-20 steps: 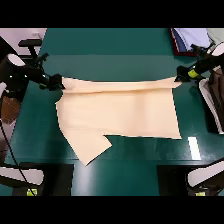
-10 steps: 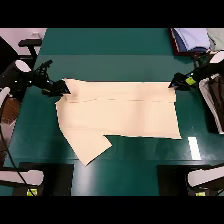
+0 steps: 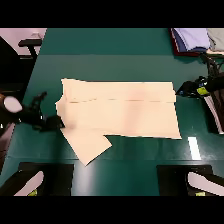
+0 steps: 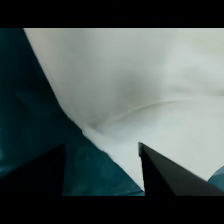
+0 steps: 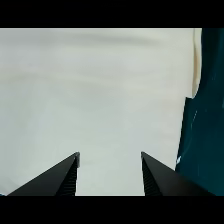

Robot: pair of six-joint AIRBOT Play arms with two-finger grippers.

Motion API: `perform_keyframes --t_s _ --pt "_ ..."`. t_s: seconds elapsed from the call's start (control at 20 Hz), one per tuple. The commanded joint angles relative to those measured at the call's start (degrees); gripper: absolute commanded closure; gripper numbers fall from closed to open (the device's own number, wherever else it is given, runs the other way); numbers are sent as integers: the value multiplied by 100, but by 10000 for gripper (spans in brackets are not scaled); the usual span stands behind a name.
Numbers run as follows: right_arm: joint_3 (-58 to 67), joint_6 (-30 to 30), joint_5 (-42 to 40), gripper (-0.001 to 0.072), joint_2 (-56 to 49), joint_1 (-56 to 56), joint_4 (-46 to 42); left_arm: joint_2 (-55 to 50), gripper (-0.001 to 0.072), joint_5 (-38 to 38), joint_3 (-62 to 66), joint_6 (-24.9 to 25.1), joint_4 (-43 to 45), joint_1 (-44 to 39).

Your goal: Fold the shirts.

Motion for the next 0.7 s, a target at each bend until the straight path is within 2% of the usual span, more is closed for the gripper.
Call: perform_keyframes --t_s 0.0,0.3,0.4,0.45,0.5,0.55,0.65 --pt "-363 -28 -271 271 382 -4 2 697 177 173 -1150 -44 -398 -2" --pt "-361 -26 -234 273 382 -2 11 706 177 1150 -1648 496 -1423 -4" --pt "-363 -26 -146 278 382 -2 11 706 180 1270 -1740 509 -1628 -4" --pt "-363 -26 -63 279 382 -2 11 706 324 1244 -1740 507 -1635 -2" --pt "-363 -31 68 279 382 -2 2 706 575 1193 -1738 507 -1635 -2" --pt "-365 -37 273 279 382 -35 -57 706 682 1121 -1720 507 -1635 -2" --pt "-490 -157 654 279 411 -293 -59 708 681 800 -1574 514 -1602 -2"
